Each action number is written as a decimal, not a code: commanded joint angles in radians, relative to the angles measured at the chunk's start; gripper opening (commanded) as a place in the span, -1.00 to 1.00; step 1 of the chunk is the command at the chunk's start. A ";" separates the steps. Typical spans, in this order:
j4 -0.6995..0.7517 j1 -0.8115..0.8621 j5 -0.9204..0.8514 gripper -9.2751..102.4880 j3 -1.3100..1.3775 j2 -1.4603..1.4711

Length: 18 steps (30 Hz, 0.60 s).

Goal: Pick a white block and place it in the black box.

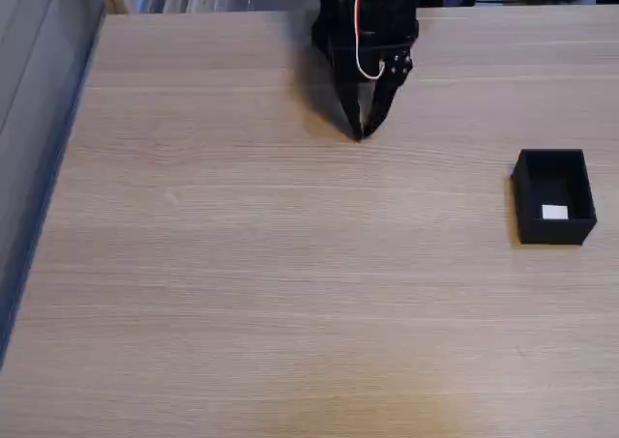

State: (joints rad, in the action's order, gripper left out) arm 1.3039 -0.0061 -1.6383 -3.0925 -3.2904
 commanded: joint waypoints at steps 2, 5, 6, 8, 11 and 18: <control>0.044 -0.002 0.035 -0.83 -0.014 -0.041; 0.044 0.003 0.035 -0.83 -0.014 -0.041; 0.044 0.002 0.035 -0.82 -0.014 -0.041; 0.044 -0.003 0.035 -0.82 -0.014 -0.041; 0.044 0.000 0.035 -0.83 -0.014 -0.041; 0.044 0.000 0.035 -0.83 -0.014 -0.041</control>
State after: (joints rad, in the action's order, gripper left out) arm 1.3407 -0.0046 -1.6076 -3.0925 -3.3257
